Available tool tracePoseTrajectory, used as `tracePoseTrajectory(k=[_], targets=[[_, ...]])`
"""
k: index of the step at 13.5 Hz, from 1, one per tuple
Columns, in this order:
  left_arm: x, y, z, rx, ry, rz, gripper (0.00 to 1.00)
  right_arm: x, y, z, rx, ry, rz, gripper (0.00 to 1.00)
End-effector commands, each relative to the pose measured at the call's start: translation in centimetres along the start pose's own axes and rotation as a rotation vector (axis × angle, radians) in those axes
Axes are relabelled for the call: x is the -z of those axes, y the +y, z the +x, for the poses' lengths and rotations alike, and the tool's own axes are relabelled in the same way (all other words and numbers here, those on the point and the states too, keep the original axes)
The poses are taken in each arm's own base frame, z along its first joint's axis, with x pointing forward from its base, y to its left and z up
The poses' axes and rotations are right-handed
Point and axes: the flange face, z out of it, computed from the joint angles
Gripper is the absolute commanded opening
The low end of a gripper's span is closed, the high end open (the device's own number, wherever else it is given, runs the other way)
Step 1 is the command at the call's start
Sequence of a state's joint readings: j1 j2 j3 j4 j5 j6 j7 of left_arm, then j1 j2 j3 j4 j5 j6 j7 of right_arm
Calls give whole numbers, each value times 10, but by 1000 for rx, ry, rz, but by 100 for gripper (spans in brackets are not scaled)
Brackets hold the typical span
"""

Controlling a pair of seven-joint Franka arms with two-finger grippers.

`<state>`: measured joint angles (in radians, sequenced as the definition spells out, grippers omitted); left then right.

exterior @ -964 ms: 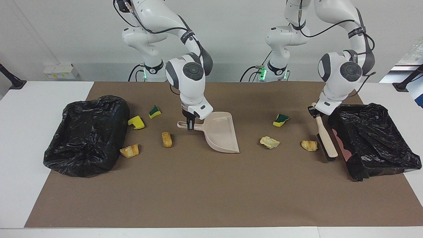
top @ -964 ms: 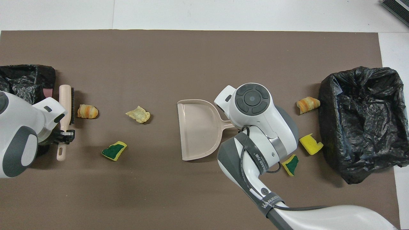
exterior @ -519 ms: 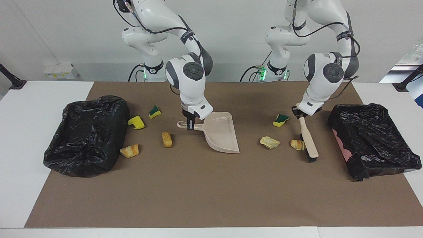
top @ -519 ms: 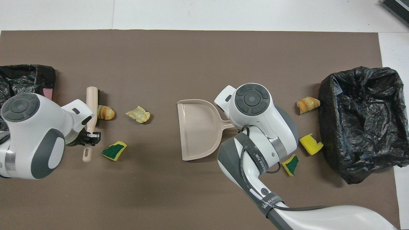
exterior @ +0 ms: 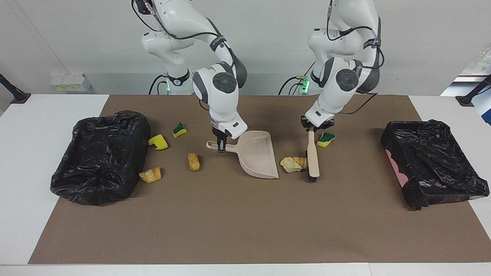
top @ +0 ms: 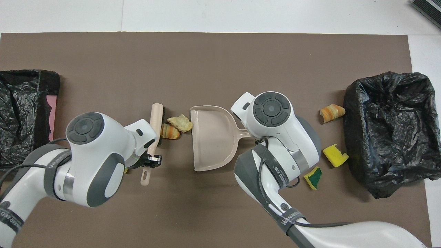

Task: Sweep and dump trash in bin
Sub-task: 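Sweep the debris into the dustpan held by the right gripper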

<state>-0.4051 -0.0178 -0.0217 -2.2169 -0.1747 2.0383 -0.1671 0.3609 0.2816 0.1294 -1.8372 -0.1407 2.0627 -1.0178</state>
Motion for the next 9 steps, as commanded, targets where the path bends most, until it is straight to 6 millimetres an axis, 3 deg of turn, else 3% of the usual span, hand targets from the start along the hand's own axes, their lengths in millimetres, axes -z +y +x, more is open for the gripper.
tracePoseTrajectory(k=[1, 6, 9], targets=[[4, 30, -15, -22, 8, -49, 0, -3, -4, 2, -27, 0, -33, 0], [20, 96, -24, 162, 8, -143, 0, -4, -3, -1, -30, -8, -23, 0], [39, 98, -33, 276, 6, -165, 0, -5, -3, -2, -23, -9, -21, 0]])
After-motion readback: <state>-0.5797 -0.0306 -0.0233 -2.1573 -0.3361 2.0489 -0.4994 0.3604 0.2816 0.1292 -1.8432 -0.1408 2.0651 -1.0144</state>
